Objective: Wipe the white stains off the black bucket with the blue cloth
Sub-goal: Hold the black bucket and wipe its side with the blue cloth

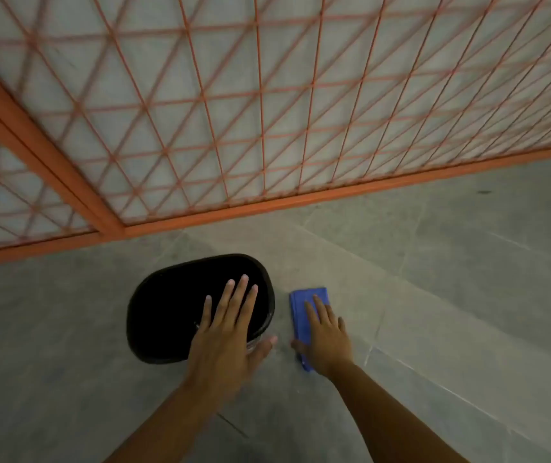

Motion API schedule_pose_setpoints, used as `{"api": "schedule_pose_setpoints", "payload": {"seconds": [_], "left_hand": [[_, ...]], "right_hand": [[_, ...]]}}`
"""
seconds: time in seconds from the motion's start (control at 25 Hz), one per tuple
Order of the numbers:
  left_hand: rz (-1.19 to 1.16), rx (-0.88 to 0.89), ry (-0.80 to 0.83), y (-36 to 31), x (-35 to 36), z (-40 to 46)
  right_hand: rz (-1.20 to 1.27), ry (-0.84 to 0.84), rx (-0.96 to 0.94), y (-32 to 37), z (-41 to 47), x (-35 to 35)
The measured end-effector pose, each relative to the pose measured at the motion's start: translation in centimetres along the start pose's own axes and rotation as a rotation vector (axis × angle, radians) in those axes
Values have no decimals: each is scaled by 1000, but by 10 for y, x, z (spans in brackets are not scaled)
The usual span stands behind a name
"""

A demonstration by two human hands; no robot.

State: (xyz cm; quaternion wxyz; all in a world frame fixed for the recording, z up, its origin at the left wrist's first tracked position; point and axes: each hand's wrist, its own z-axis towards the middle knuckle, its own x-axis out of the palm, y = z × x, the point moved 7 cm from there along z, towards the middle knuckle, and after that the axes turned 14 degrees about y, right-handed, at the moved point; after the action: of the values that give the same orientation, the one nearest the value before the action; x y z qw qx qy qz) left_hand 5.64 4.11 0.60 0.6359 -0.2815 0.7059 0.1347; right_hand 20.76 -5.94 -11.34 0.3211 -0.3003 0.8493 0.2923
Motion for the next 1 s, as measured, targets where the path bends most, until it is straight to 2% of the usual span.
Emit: {"api": "schedule_pose_setpoints", "payload": {"seconds": [0.16, 0.28, 0.32, 0.48, 0.6, 0.72, 0.84, 1.0], "left_hand": [[110, 36, -148, -5, 27, 0], [94, 33, -195, -8, 26, 2], [123, 27, -259, -8, 21, 1], [191, 6, -212, -13, 9, 0], [244, 36, -101, -14, 5, 6], [293, 67, -38, -12, 0, 10], [263, 56, -37, -4, -13, 15], [238, -32, -109, 12, -33, 22]], "right_hand": [[-11, -29, 9, -16, 51, 41], [-4, -88, 16, -28, 79, 64], [1, -104, 27, -32, 85, 69], [54, -208, 40, -36, 93, 76], [165, -238, 13, -40, 92, 70], [348, -365, -35, -42, 78, 49], [834, -522, 21, -57, 62, 23], [1504, -386, -152, -55, 48, 2]]}}
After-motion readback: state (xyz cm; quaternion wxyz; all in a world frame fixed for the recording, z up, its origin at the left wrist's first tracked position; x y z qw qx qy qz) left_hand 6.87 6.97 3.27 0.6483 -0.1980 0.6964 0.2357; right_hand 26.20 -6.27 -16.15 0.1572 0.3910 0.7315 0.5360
